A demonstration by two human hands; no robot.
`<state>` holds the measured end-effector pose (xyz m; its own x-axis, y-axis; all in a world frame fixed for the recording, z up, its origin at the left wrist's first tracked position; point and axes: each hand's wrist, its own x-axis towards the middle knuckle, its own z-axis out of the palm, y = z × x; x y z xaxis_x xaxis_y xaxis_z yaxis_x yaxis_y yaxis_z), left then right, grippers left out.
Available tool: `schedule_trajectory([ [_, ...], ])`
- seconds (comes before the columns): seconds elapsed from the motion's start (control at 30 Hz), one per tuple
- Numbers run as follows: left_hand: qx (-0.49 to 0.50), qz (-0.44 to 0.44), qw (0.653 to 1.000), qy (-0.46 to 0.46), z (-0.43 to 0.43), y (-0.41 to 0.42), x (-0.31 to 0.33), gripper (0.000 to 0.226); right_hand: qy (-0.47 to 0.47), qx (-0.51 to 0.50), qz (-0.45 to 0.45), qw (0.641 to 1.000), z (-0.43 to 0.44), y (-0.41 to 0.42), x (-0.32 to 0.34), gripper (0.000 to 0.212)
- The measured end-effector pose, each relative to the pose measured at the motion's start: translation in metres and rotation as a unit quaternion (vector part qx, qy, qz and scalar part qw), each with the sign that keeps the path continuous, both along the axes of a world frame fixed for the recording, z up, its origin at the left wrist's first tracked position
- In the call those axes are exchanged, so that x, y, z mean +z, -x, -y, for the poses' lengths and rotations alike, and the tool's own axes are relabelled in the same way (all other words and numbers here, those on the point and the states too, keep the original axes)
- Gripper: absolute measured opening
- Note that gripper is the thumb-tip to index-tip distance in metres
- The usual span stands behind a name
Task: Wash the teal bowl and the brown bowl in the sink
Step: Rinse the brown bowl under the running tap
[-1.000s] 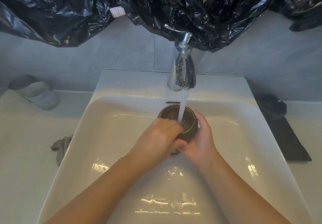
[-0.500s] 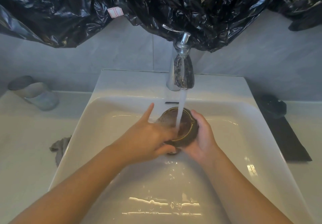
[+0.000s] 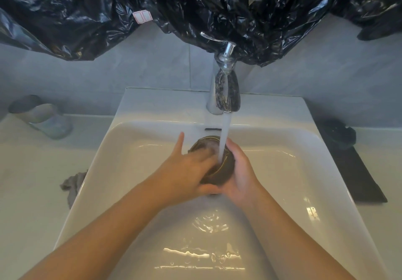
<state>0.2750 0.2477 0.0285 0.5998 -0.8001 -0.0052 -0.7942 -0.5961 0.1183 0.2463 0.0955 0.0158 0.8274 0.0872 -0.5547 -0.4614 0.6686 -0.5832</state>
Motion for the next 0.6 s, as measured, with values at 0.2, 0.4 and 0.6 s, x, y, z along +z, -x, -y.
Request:
schedule_trajectory([
  [0.2,-0.052,-0.057,0.992,0.097,-0.012,0.001,-0.007,0.031,-0.04,-0.026,0.031,0.998,0.017,-0.001,-0.001,0.048],
  [0.4,0.025,-0.084,0.966,0.244,0.013,0.004,0.009,0.025,-0.098,-0.039,0.052,0.993,0.005,0.002,0.001,0.061],
  [0.6,-0.046,0.079,0.994,0.058,-0.003,0.002,-0.005,0.035,-0.077,-0.044,0.035,0.995,0.012,-0.001,0.0,0.057],
])
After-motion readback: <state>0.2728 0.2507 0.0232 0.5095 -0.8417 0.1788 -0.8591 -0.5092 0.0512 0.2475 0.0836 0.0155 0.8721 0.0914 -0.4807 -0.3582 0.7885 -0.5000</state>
